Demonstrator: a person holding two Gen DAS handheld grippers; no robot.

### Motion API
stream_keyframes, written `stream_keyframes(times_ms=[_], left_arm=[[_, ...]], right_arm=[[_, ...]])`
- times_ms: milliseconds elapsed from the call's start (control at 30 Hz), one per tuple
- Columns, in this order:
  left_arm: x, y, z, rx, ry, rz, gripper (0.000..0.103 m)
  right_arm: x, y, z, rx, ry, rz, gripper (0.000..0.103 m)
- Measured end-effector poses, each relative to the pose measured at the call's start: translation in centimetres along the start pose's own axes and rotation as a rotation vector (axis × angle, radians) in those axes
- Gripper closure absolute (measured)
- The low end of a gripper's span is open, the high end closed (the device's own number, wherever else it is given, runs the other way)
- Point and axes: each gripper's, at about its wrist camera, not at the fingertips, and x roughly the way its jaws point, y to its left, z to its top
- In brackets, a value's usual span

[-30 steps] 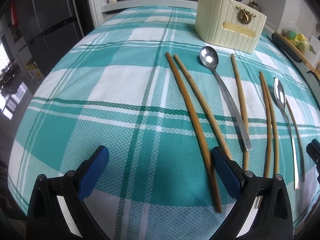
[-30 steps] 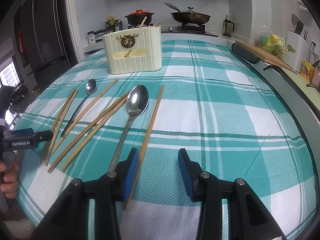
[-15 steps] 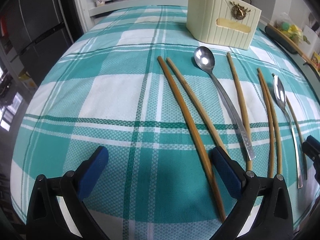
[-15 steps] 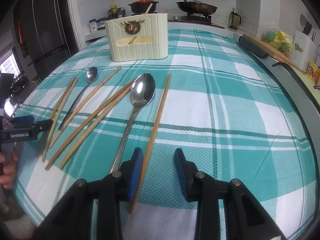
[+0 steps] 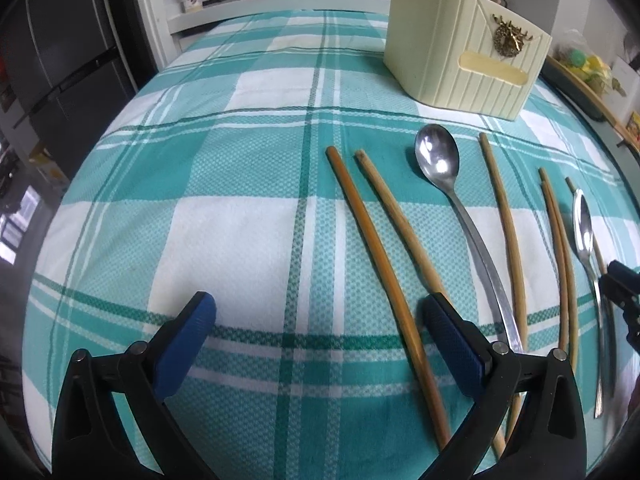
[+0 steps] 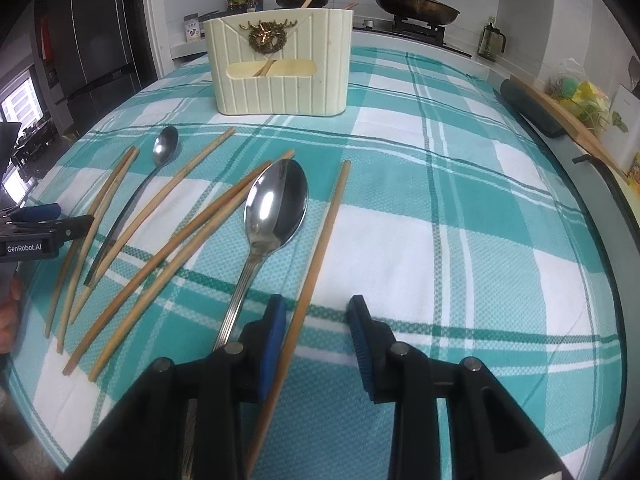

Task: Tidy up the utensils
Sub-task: 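Close the left tool on a chopstick while the right tool grasps another, then lift both chopsticks upright and carry them over the cream holder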

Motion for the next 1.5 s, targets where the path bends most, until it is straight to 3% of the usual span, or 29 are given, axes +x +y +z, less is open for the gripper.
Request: stream_keyframes(times_ms=[267,467,567,667,733,900,1033,1500], left_arm=[[1.7,0.2,2.6,0.020,0.002,-0.014,0.001],[2.4,0.2,4.5,0.029,0.005,-0.029,0.013],[2.6,0.1,5.6,0.026,0.015,-0.030,0.028],[2.7,-0.2,6.5,0.032,0.020,-0.036,0.053],[2.6,-0.5,6.7,0.036,0.019,-0.047,0.080],[2.4,0.1,6.8,-0.001,0.004,-0.057,0.095],[1.4,1.3,7.2,-0.070,-0.007,-0.113,0.097],[-11.5,0.5,8.0,-0.002,-0.219,-0.205,0.099]], right_arm=[[2.8,-1.4,3.6,-0.047,-0.009,0.036,0.070],[4.8,-1.9,6.4,-0.060,0.002,0.052,0.080],[5.6,-2.0,7.5,-0.066,0.006,0.043,0.090],[6.2,-1.9,8.4,-0.067,0.011,0.037,0.093],[6.5,-1.8,8.7,-0.060,0.013,0.034,0.096],[6.6,-2.1,8.9,-0.033,0.010,0.041,0.097],[5.9,-3.2,9.3,0.029,0.007,0.083,0.097],[-6.1,-3.5,12.0,0.072,-0.172,0.208,0.097]])
